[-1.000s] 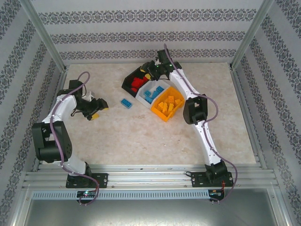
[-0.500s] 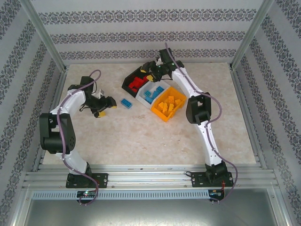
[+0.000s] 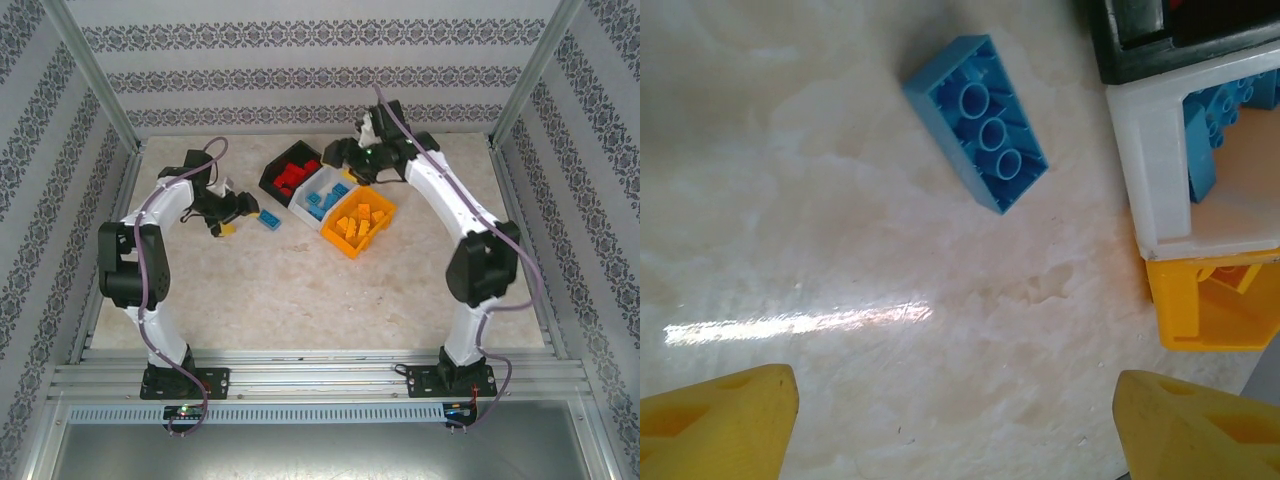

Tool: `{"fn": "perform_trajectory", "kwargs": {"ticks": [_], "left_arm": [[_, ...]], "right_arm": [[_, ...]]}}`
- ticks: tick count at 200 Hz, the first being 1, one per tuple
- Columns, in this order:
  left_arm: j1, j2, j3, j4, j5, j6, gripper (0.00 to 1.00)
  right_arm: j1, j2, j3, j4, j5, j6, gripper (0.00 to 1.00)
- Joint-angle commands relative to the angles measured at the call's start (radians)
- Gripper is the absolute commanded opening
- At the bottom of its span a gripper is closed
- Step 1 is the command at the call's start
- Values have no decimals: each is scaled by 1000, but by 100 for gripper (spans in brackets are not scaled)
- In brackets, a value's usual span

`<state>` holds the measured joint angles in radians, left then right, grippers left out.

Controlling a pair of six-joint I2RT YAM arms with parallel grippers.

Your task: Sort the legos into containers by color

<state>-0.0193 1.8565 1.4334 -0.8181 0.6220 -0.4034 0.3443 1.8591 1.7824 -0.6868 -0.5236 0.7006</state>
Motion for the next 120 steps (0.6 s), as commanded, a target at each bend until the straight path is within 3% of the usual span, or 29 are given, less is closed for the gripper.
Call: {"fn": "perform_trajectory", "kwargs": {"ticks": [1, 51, 86, 120], "left_arm": [[-14, 39, 47, 1, 13, 11, 84], [-41, 141, 205, -92, -29, 94, 90], [-71, 223, 352, -212, -146, 241, 93], [-105, 261, 393, -221, -191, 353, 94]], "right_arm": [[-2, -112, -162, -8, 87, -58, 70], [-5, -332, -473, -12, 150, -41, 76], [-5, -416, -573, -49, 168, -45, 78], [-8, -464, -635, -57, 173, -41, 80]]}}
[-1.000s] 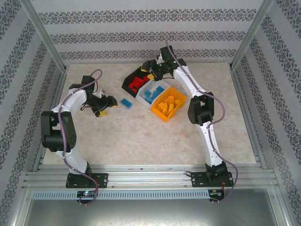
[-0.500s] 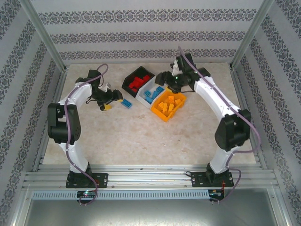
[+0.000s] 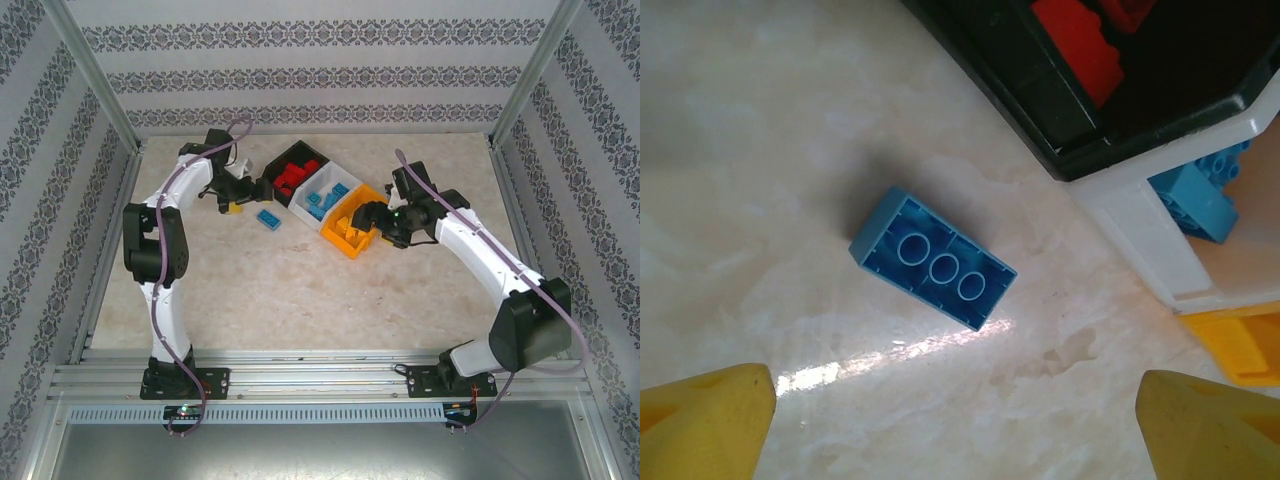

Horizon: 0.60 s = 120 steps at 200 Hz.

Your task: Sort the legos into containers by color

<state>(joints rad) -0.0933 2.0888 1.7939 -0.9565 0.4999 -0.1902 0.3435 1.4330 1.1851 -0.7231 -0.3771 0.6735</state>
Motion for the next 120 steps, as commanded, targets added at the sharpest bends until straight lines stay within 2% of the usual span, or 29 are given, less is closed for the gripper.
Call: {"fn": "perform_trajectory", "kwargs": {"ticks": [1, 58, 103, 120], "left_arm": [[-32, 29, 34, -82, -71, 143, 94], [-97, 69, 67, -74, -150, 326, 97], [-99, 140, 127, -91, -205, 343, 99], [-98, 167, 148, -95, -194, 342, 99]], "right_arm": [[-7, -38, -39, -21, 25, -14, 79], [-7, -23, -35, -50, 13, -45, 81], [-7, -39, -68, -44, 11, -34, 82], [-7, -38, -73, -48, 11, -32, 82]]}}
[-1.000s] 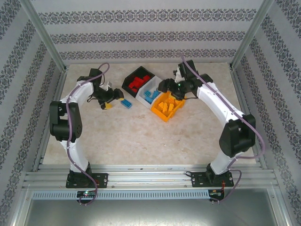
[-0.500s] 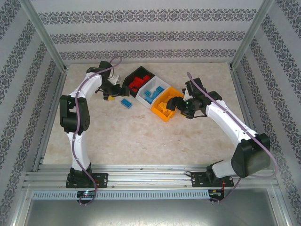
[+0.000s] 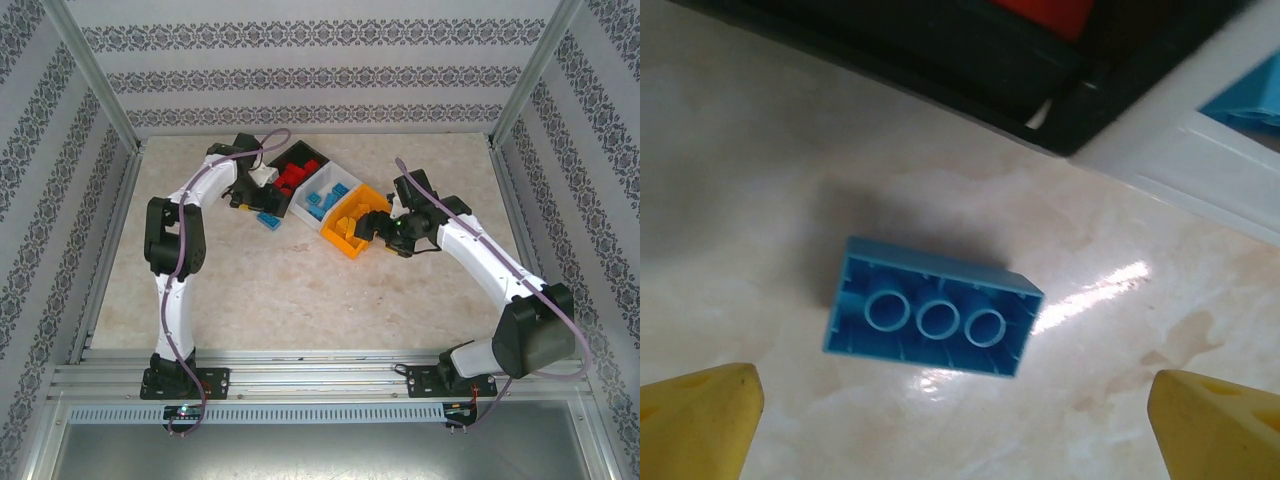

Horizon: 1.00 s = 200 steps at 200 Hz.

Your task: Sort the legos into containers by color

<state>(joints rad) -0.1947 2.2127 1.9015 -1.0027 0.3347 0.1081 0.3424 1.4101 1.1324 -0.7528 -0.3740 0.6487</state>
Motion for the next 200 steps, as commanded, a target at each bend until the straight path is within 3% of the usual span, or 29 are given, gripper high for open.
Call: {"fn": "perform_trajectory", "kwargs": {"ticks": [1, 67, 118, 174, 200], "left_arm": [[4, 43, 41, -48, -28, 44, 99], [-11, 106, 61, -32, -40, 35, 100], [-38, 80, -19, 12, -63, 20, 98], [-76, 59, -69, 63, -138, 4, 91], [-83, 59, -77, 91, -173, -2, 83]], "right_arm": [[-6, -15, -21, -18, 8, -7, 82], [-6, 35, 30, -38, 4, -9, 83], [0, 117, 90, -32, -25, -18, 84], [13, 143, 118, -37, -28, -21, 86], [16, 132, 107, -37, -26, -20, 86]]}}
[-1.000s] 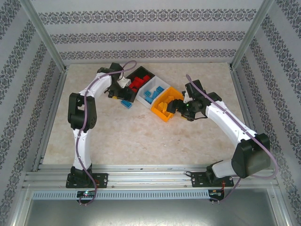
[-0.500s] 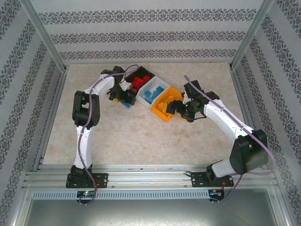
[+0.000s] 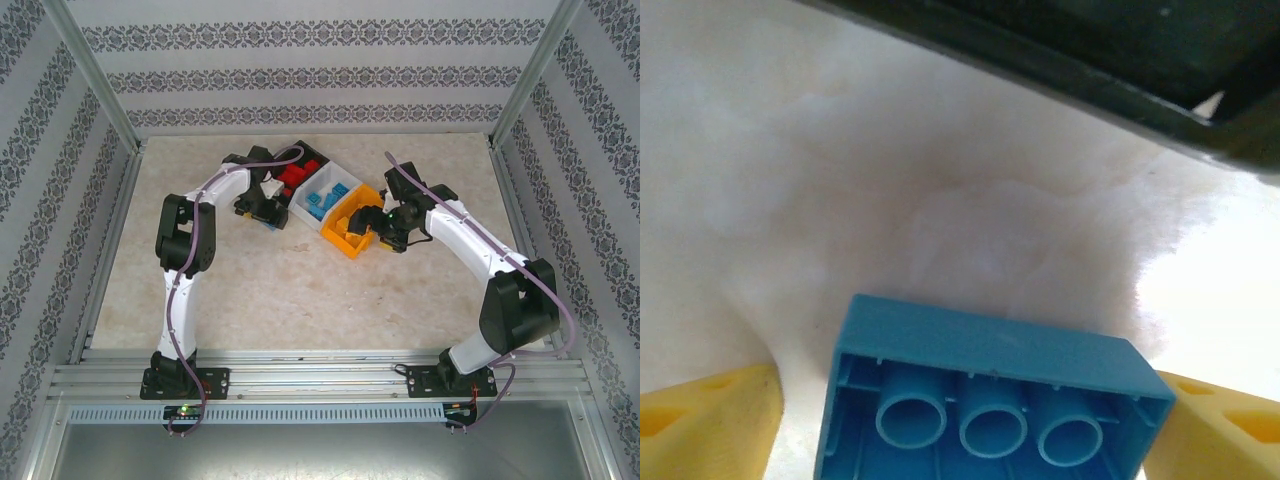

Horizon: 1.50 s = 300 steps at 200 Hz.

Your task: Sort the legos into containers by color

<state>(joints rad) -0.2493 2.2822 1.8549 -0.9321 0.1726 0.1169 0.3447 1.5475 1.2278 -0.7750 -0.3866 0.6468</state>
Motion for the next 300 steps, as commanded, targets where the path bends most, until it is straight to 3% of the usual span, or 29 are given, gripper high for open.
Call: {"fn": "perform_trajectory", "kwargs": {"ticks": [1, 56, 86, 150, 188, 233, 300], "left_arm": [[-29, -10, -31, 21, -12, -11, 83], [-53, -46, -62, 65, -20, -27, 70], [-50, -89, -84, 59, -12, -56, 69], [-40, -219, -109, 21, 196, -202, 69], [-22, -268, -80, 93, 382, -385, 70], [-35, -210, -5, 287, 558, -660, 71], [-85, -3, 222, 371, 636, -830, 74]], "right_arm": [[13, -5, 12, -15, -13, -19, 86], [15, -26, 1, -20, -6, -20, 86], [14, -27, -7, -7, -7, -15, 86], [11, -1, 7, 10, -16, -25, 87], [-3, -26, -15, 17, -4, -21, 87], [-30, -85, -71, 26, 26, -4, 87], [-54, -103, -84, 16, 34, -6, 87]]}}
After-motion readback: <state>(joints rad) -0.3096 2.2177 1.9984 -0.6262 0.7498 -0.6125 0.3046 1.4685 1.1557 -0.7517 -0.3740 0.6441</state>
